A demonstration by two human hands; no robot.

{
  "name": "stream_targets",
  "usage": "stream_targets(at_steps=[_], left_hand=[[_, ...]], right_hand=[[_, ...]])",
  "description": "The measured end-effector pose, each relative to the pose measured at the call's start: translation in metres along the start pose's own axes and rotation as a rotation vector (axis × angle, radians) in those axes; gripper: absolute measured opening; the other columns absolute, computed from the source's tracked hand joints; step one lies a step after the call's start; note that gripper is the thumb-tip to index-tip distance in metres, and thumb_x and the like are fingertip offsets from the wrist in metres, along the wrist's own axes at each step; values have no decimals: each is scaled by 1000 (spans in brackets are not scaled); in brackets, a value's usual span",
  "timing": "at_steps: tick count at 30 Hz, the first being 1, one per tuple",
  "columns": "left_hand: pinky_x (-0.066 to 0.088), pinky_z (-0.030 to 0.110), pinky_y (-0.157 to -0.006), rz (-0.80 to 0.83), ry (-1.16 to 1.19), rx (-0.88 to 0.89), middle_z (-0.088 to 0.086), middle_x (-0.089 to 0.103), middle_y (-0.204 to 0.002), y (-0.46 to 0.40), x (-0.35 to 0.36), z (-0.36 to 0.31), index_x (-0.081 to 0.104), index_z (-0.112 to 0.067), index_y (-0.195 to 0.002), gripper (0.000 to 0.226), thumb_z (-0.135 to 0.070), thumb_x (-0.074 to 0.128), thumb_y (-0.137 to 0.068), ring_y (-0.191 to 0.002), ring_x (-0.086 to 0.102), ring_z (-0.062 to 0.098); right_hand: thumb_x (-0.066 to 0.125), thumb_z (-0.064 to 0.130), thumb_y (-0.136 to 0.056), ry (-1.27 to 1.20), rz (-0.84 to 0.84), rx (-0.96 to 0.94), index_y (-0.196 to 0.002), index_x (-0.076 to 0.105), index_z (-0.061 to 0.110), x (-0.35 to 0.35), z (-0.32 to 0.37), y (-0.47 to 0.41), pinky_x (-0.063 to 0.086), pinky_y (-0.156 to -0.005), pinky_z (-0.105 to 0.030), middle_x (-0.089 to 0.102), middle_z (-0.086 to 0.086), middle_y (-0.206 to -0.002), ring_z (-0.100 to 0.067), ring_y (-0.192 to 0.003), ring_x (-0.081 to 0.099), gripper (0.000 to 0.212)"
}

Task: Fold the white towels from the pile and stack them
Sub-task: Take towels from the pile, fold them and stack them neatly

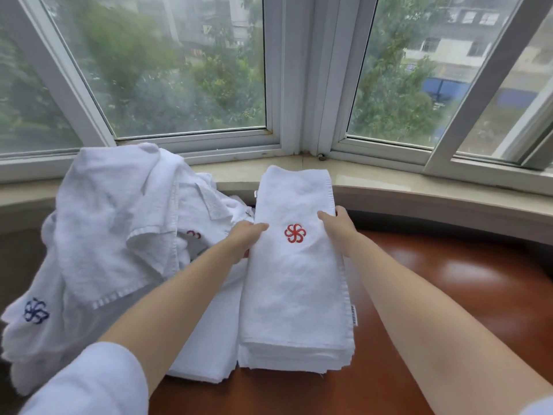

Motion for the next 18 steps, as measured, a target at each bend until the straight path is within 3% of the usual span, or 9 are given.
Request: stream_targets(at_steps=[2, 4, 6, 8, 10, 13, 16, 18], left_hand=[[45, 19, -47, -12, 1, 35, 1, 64, -89, -19, 1, -15, 56, -15, -111, 19, -22, 56, -94, -68, 61, 14], [48, 21, -50, -24, -64, 108, -2, 61, -109, -38, 2, -32, 46, -24, -130, 39, -18, 55, -92, -83, 63, 15], [54, 28, -78, -6, -148, 151, -1, 50, -133, -59, 7, -44, 37, -28, -144, 57, -11, 48, -91, -109, 59, 21], [44, 32, -102, -33, -210, 181, 3, 43, -145, -74, 10, -52, 41, -20, -144, 56, -3, 41, -91, -126, 49, 24], [37, 26, -105, -132, -233, 247, 6, 45, -146, -81, 8, -59, 48, -14, -141, 52, 1, 37, -92, -131, 46, 23], [35, 17, -93, -255, -160, 365, 3, 51, -140, -76, 2, -58, 48, -15, -140, 52, 1, 38, -92, -127, 48, 17], [46, 34, -96, -260, -114, 271, -2, 58, -117, -75, -6, -38, 45, -24, -135, 52, -5, 50, -87, -117, 55, 25], [50, 41, -93, -242, -30, 180, 1, 58, -113, -69, -13, -24, 39, -24, -137, 59, -8, 58, -83, -109, 58, 29]], right_hand=[[53, 36, -91, 51, -23, -18, -131, 41, 21, 2, 6, -16, 48, -97, -46, 59, -4, -123, -28, -107, 59, 45], [49, 35, -94, 110, -40, -48, -145, 29, 27, 6, 13, -33, 44, -101, -39, 50, -3, -138, -29, -119, 52, 55], [45, 32, -97, 227, -28, -76, -150, 21, 29, 13, 20, -48, 39, -98, -34, 37, -4, -149, -29, -129, 43, 58], [41, 25, -99, 320, -39, -121, -151, 24, 26, 17, 27, -60, 37, -99, -34, 29, -7, -151, -28, -132, 39, 54], [39, 16, -99, 318, -95, -243, -149, 31, 22, 16, 40, -66, 34, -96, -26, 29, -4, -150, -24, -130, 39, 50], [42, 15, -98, 259, -140, -380, -147, 36, 23, 15, 52, -65, 30, -91, -20, 29, 4, -148, -17, -126, 41, 49], [48, 19, -96, 301, -39, -278, -150, 26, 25, 23, 34, -63, 33, -91, -23, 23, 0, -151, -20, -126, 41, 58], [52, 20, -93, 300, -25, -207, -149, 29, 22, 22, 21, -55, 38, -90, -24, 24, -5, -147, -23, -121, 45, 60]])
Point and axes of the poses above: each hand's wrist, its own y-axis away from the middle knuckle, its own x-axis out of the palm, z = x × y, the point moved 8 cm from there along -y, towards the middle knuckle
